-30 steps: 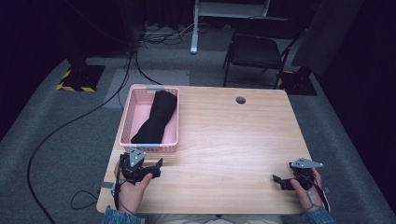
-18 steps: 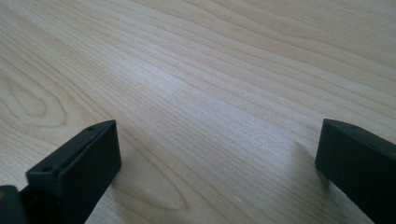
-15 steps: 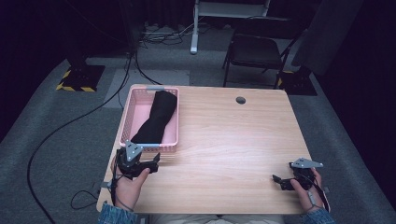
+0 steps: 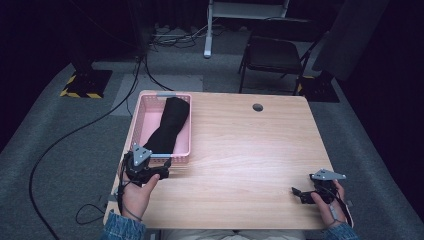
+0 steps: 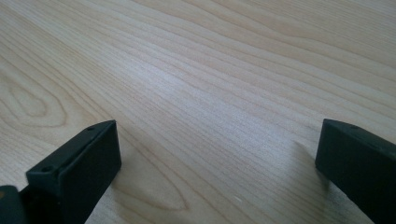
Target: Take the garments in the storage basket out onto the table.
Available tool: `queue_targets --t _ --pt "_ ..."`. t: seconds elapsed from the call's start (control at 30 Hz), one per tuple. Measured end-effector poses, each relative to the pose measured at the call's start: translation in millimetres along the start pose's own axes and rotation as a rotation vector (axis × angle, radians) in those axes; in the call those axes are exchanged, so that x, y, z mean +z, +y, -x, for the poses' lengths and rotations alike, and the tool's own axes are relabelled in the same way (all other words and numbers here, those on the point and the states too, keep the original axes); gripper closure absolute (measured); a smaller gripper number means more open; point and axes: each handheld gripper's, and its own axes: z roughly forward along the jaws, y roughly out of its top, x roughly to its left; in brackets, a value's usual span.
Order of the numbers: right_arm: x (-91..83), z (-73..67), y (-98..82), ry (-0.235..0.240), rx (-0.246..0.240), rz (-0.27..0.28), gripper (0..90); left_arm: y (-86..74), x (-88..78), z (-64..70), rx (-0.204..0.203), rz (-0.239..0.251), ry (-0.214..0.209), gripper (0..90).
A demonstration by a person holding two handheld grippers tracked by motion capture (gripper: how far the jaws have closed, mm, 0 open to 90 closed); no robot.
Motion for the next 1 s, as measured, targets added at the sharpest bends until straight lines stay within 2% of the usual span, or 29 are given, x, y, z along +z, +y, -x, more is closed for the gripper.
queue_targets --t 0.37,0.63,1.0 --pt "0.0 0.0 0.0 0.0 0.0 0.0 0.0 18.3 4.2 -4.0 0.003 0.012 -0.018 4.4" --pt "0.0 0.0 -0.1 0.0 0.0 0.0 0.0 33.3 7.7 -3.5 0.02 0.018 -0.023 4.4" --pt "0.0 -0.1 -0.1 0.0 0.0 0.0 0.1 43.5 13.5 -5.0 0.018 0.029 -0.032 4.4"
